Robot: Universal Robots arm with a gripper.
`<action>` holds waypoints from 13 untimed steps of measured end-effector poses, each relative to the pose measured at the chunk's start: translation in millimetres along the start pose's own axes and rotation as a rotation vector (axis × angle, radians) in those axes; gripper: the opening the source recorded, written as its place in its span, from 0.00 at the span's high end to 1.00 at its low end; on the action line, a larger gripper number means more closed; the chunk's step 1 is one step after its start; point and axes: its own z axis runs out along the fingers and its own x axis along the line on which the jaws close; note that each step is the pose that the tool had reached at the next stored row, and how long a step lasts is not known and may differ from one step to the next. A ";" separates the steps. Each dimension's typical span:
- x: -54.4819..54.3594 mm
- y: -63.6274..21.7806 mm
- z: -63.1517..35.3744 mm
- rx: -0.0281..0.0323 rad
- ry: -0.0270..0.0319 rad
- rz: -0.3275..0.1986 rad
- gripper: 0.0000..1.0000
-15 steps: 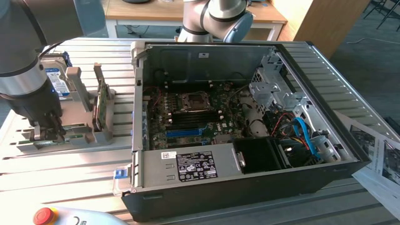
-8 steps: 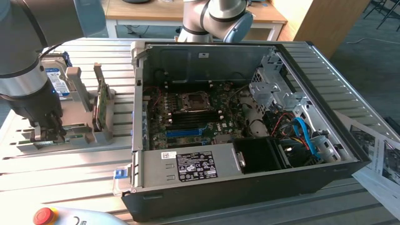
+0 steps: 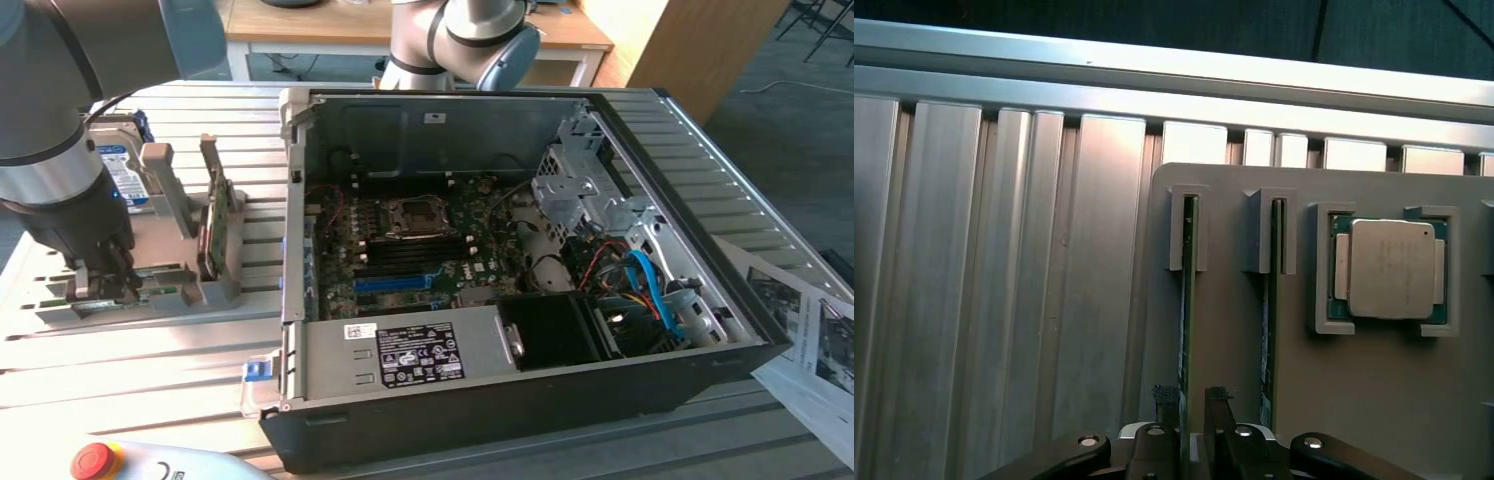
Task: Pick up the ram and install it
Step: 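Pick up the ram and move it above insertion slot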
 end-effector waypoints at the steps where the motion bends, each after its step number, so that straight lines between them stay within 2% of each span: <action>1: -0.2 0.0 0.0 -0.0001 0.0000 0.000 0.75; 13: -0.2 0.0 -1.4 0.0001 -0.0001 0.000 0.75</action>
